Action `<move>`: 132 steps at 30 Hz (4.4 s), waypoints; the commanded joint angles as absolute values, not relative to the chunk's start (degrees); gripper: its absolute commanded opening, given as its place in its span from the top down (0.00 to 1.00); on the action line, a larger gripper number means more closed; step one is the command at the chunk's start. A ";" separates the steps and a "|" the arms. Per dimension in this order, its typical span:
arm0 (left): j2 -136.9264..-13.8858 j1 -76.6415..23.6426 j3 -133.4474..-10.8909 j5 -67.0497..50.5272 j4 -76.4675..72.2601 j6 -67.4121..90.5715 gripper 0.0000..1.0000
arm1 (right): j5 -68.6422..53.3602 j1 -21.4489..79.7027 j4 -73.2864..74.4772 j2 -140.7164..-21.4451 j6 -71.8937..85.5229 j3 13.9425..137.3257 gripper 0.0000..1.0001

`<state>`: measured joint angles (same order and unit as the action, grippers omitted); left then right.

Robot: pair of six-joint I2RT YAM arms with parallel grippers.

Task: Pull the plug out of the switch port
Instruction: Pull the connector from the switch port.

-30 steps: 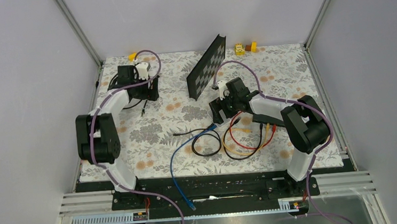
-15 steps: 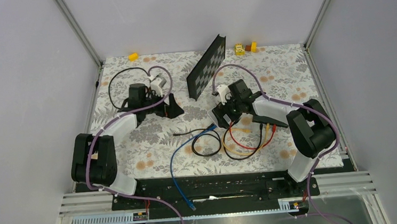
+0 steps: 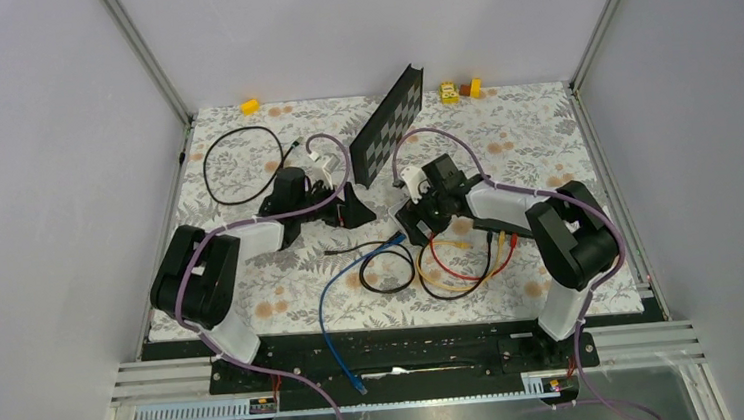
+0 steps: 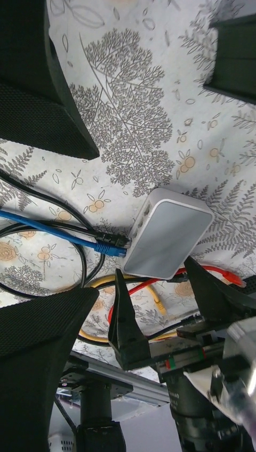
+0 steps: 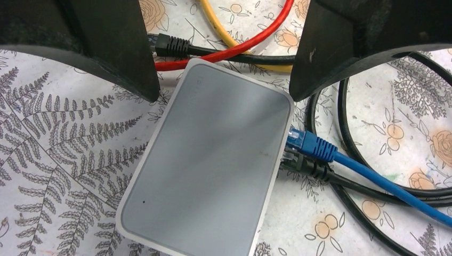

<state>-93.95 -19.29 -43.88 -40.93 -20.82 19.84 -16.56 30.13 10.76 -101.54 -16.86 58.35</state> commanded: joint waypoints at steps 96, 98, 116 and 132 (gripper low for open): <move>-122.78 -25.58 -43.42 -38.85 -61.22 59.44 0.65 | -15.23 32.38 5.05 -105.02 -3.24 60.91 0.52; -122.70 -25.55 -43.46 -38.62 -60.99 59.21 0.65 | -15.29 32.43 5.10 -105.01 -3.25 60.91 0.52; -122.63 -25.75 -43.95 -37.90 -58.82 58.65 0.72 | -15.45 32.41 5.37 -105.12 -3.29 61.08 0.52; -122.29 -25.70 -43.78 -38.23 -58.84 58.72 0.76 | -15.33 32.36 5.36 -104.95 -3.60 61.08 0.52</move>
<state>-121.73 -25.50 -43.07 -39.64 -59.05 59.99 -13.19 31.94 5.69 -104.73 -3.36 61.06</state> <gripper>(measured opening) 0.261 0.758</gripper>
